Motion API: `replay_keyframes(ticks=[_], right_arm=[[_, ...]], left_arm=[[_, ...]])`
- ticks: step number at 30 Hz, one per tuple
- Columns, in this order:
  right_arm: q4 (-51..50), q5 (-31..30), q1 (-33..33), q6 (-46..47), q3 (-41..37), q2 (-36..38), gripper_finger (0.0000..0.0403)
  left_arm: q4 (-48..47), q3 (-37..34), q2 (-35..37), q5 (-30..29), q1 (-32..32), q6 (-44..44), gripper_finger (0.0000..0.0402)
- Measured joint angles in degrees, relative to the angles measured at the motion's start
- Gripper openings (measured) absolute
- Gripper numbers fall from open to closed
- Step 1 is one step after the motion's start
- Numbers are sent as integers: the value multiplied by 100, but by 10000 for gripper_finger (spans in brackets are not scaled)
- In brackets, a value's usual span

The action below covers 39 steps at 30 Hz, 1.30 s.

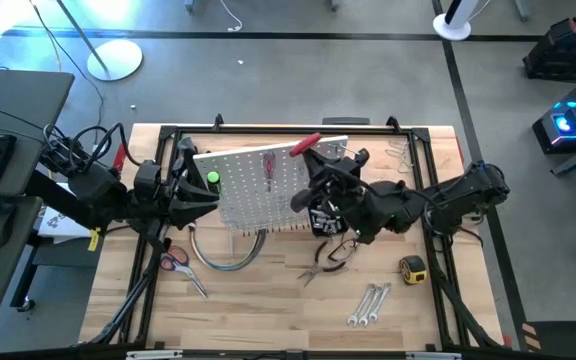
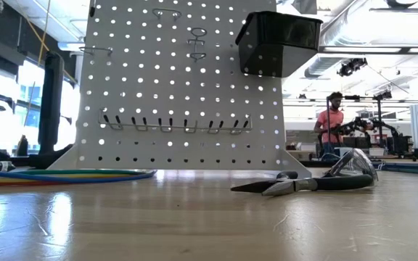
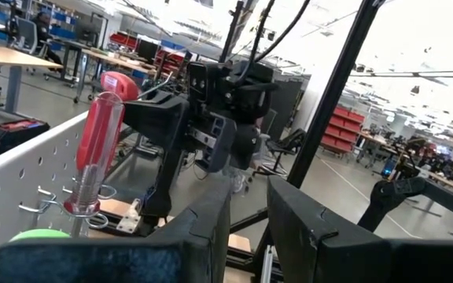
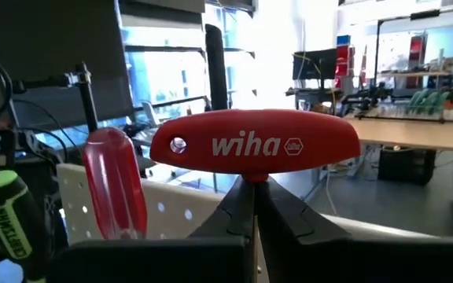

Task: Hang tools onto peg board
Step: Hang the red allen wrench on the peg board

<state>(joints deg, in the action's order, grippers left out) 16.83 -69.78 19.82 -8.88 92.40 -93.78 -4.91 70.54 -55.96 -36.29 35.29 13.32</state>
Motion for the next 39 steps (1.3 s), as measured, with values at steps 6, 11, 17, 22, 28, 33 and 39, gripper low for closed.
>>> replay_keyframes(ticks=[6,11,17,22,28,33,39], right_arm=[[-841,-65,-21,807,0,0,0],[-1384,-282,-36,1387,0,-4,0],[-1504,-310,-29,1549,0,-4,0],[-1579,-271,-25,1690,0,-4,0],[-1920,-66,-18,2149,0,-4,0],[-2095,-68,-18,2301,0,-4,0],[-2090,-68,-4,2302,0,-4,0]], left_arm=[[-4,-2,0,0,0,-2,76],[-2,0,0,2,0,-2,76],[-2,0,0,2,0,0,76],[0,0,0,4,2,7,76],[0,0,0,7,2,9,76],[0,0,0,8,2,9,76],[0,0,0,7,2,11,76]])
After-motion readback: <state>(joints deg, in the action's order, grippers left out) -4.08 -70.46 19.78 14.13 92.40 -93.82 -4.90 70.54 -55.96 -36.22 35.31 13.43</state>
